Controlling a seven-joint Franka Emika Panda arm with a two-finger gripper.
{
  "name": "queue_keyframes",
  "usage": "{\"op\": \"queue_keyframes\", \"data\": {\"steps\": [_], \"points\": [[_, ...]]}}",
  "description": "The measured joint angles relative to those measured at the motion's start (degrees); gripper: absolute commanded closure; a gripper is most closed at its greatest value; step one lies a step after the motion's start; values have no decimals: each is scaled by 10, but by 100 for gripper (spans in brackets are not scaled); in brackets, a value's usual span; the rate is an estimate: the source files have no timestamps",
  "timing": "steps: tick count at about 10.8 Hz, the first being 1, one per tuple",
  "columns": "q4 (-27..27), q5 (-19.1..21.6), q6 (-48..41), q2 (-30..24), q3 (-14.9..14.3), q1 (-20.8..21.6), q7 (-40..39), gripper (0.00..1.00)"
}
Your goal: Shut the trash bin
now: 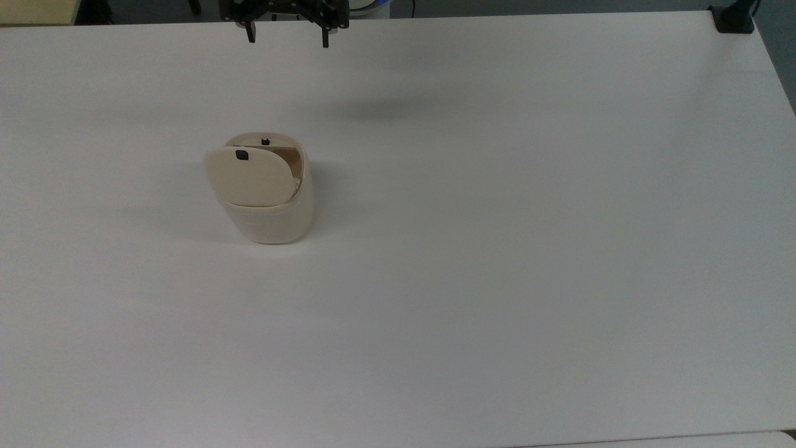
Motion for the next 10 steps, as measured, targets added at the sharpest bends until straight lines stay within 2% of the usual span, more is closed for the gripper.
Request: {"op": "queue_keyframes", "data": {"steps": [8,9,10], "points": [[0,0,0,0,0,0,0,0],[0,0,0,0,0,0,0,5],[0,0,0,0,0,0,0,5]]}}
